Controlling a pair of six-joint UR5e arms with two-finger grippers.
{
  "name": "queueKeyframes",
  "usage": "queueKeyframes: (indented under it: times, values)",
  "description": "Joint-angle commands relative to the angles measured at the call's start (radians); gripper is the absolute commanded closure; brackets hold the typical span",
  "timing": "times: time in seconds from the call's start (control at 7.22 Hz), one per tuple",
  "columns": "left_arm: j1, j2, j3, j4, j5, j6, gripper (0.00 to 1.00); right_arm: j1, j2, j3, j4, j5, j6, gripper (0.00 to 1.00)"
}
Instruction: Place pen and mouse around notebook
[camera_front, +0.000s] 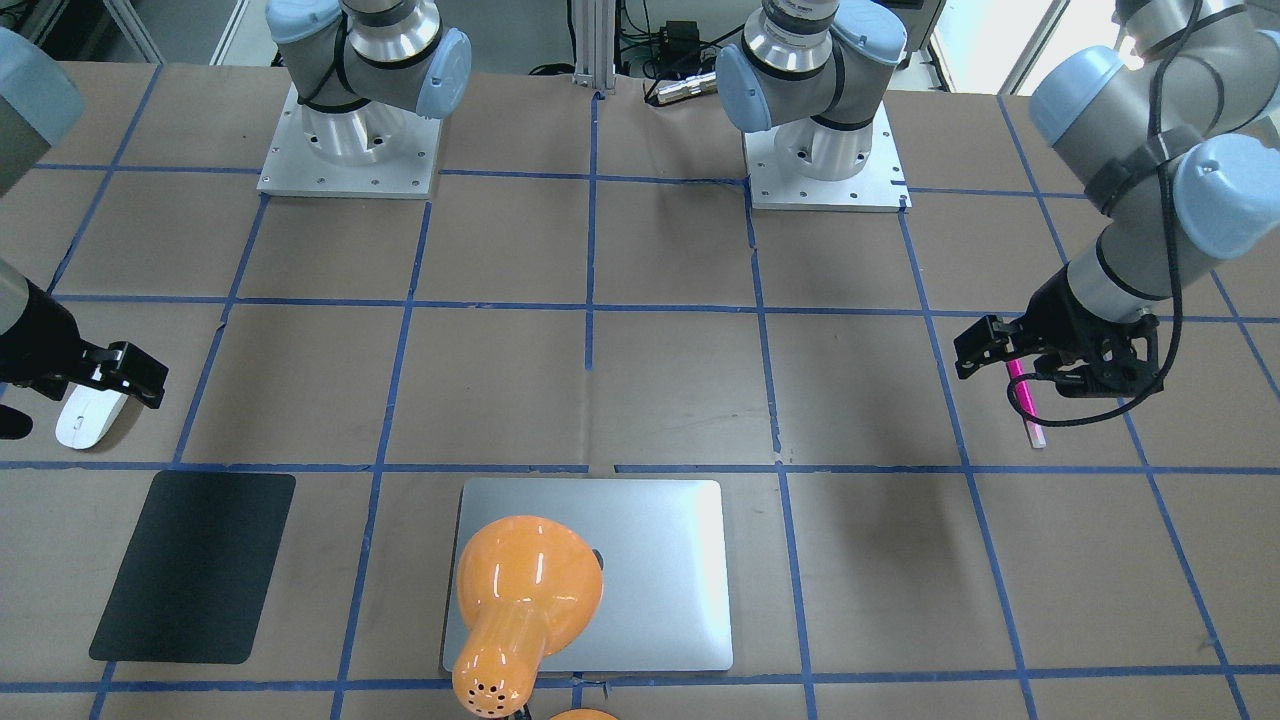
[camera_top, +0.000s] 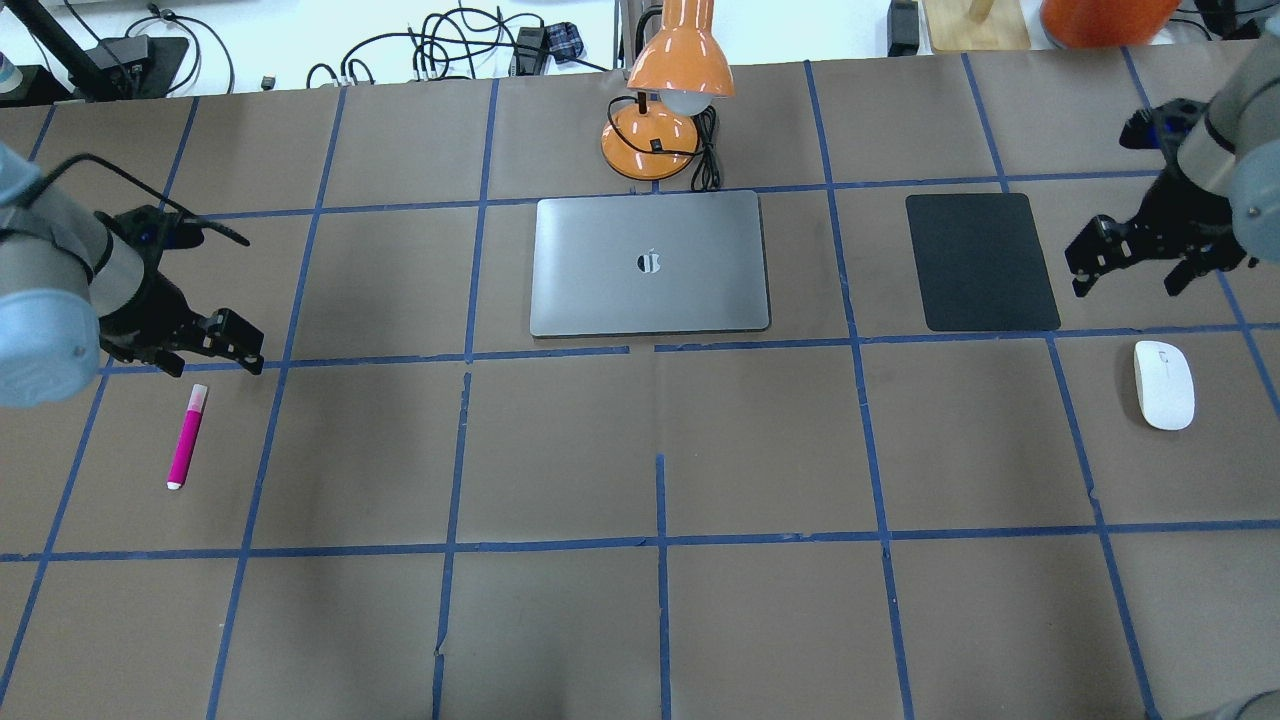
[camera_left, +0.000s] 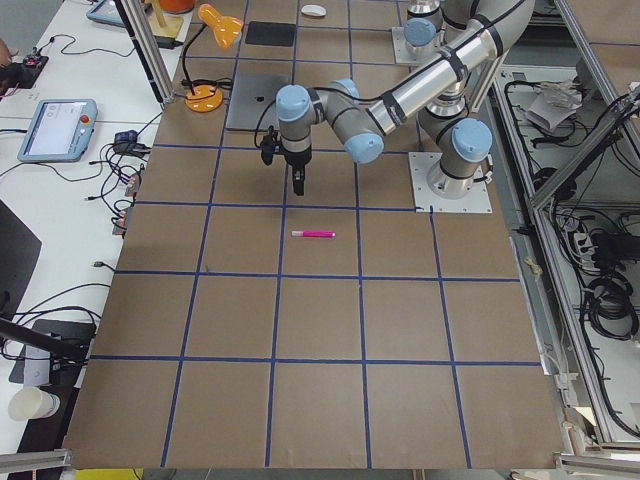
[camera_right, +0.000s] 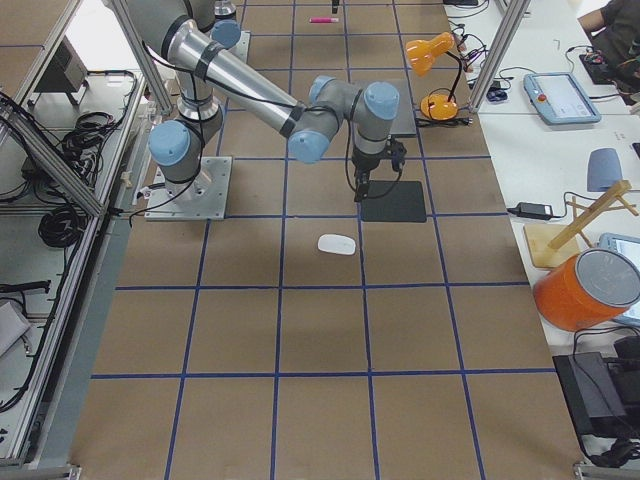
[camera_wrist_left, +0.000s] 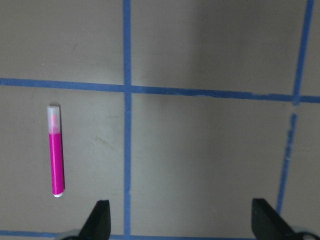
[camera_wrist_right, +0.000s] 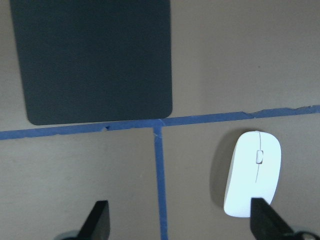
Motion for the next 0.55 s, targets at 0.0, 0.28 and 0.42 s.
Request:
queueKeyframes:
  times: [0.0, 0.28, 0.42]
  values:
    - [0.118, -0.110, -0.089, 0.247, -0.001, 0.193, 0.00, -0.096, 0.032, 0.173, -0.289, -0.032, -0.142, 0.00]
    - [0.130, -0.158, -0.092, 0.288, -0.001, 0.189, 0.00, -0.172, 0.047, 0.183, -0.289, -0.075, -0.167, 0.00]
    - [0.130, -0.170, -0.089, 0.310, -0.001, 0.186, 0.16, -0.182, 0.065, 0.180, -0.297, -0.072, -0.172, 0.00]
